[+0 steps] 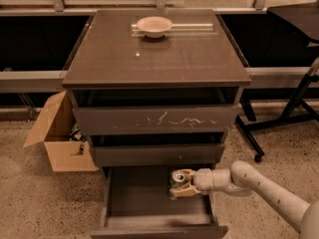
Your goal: Place green can into bottom drawer
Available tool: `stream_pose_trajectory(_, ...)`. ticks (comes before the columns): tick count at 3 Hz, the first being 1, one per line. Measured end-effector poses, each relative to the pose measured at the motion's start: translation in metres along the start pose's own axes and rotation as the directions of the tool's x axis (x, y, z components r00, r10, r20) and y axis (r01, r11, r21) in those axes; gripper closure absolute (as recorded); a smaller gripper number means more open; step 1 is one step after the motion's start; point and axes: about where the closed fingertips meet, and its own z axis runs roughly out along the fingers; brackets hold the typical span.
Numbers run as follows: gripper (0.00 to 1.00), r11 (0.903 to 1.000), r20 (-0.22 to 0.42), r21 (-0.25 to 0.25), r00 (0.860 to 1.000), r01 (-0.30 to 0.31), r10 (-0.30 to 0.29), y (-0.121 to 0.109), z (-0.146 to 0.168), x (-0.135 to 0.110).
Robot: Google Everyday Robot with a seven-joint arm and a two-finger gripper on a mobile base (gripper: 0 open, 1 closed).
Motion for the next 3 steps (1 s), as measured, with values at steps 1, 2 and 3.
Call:
stream_pose_trajectory(1, 1.0, 1.0, -0.007, -0.003, 1.0, 0.002, -0.002, -0.001, 0.002, 0.004)
stream_pose_trajectory(2, 1.0, 0.9999, -0.039, -0.013, 0.999, 0.008, -0.008, -0.012, 0.009, 0.028)
stream_pose_trajectory(3, 1.0, 0.9998, -0.078, -0.01, 0.997, 0.019, -0.02, -0.022, 0.018, 0.061)
